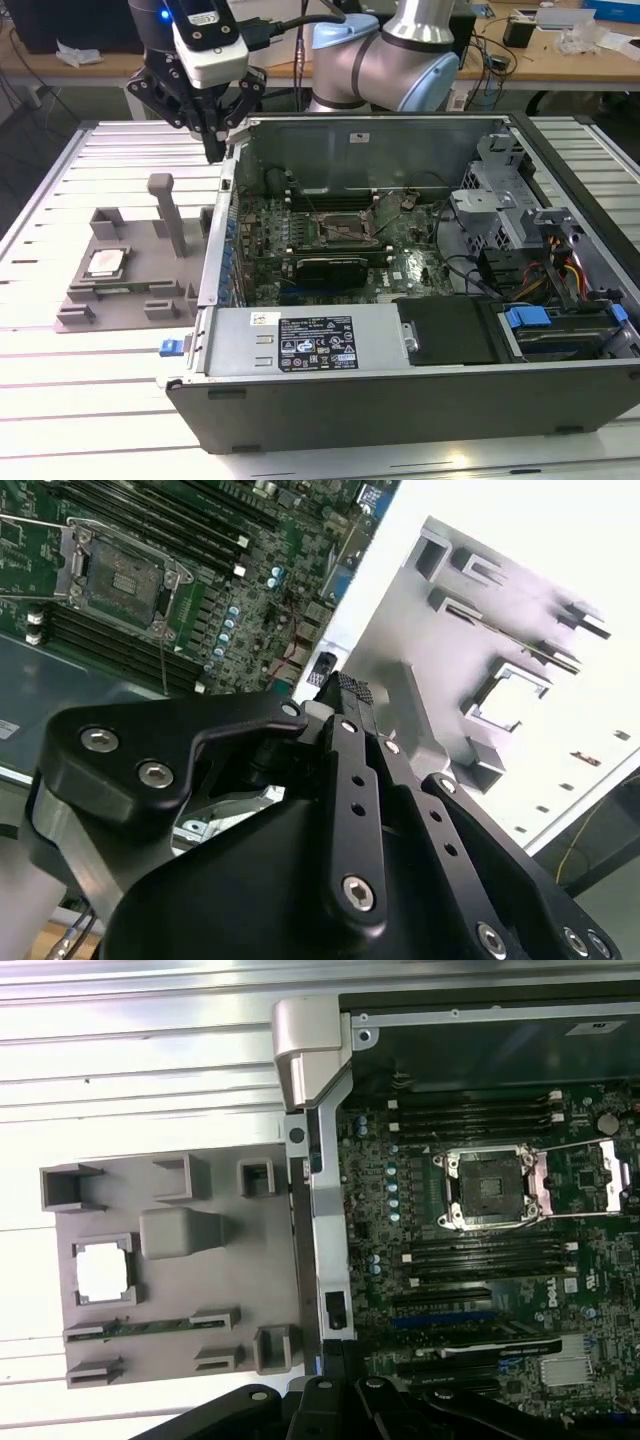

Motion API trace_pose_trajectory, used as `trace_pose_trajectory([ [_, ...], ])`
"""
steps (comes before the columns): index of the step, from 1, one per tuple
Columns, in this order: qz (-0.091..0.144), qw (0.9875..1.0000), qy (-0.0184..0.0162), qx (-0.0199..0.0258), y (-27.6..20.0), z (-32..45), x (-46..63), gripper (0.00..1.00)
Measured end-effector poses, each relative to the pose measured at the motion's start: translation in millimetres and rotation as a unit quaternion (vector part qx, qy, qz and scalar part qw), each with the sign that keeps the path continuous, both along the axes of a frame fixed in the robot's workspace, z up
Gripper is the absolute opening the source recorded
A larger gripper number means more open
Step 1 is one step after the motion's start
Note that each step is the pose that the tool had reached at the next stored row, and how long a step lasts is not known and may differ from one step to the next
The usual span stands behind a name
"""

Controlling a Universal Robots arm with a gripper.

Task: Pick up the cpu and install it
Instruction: 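Reach for the cpu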

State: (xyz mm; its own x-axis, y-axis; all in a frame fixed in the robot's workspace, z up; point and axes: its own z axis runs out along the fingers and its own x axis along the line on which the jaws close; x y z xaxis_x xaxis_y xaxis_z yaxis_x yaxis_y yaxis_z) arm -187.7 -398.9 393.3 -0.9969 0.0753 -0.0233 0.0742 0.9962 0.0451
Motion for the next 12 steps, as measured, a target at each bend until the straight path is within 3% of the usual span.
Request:
trace_pose_trajectory([
  [12, 0.0, 1.0, 0.0, 0.0, 0.0, 0.0, -13.3, 0.11],
])
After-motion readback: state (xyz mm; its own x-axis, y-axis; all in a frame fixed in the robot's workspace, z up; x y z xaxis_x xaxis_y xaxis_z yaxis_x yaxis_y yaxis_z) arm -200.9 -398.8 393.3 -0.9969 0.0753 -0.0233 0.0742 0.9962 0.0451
